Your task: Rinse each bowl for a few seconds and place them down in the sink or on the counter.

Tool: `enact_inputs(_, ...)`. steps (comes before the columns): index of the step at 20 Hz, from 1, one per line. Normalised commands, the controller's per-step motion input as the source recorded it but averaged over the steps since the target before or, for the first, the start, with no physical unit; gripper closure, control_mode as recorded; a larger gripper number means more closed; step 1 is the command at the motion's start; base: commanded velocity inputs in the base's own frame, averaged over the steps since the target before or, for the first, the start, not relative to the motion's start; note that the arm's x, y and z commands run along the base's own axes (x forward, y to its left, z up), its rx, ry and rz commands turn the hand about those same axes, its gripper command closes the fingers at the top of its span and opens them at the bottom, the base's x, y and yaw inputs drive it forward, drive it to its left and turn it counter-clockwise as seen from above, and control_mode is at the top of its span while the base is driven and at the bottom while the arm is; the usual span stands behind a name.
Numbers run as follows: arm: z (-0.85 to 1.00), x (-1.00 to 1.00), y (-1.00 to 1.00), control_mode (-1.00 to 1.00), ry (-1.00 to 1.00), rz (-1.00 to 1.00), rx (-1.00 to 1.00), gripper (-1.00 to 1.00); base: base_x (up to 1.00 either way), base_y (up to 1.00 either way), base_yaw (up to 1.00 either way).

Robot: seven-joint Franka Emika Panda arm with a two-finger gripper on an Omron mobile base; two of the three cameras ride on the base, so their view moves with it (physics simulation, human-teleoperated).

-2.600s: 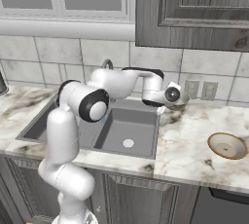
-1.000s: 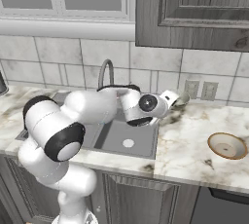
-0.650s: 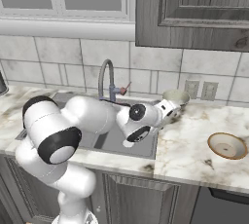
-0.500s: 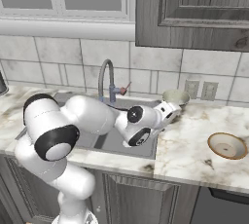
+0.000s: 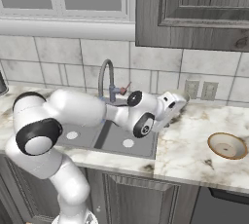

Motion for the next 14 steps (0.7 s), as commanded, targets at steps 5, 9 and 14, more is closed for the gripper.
enact_inputs(5,0.36,0.0,-0.08,-1.0,0.17,-0.12,0.08,-1.0,0.0,0.0,0.0)
enact_inputs(9,0.05,0.0,-0.11,-1.0,0.15,-0.14,0.07,-1.0,0.0,0.0,0.0)
enact_inputs(14,0.0,0.0,-0.24,-1.0,0.1,-0.09,0.03,-1.0,0.0,0.0,0.0)
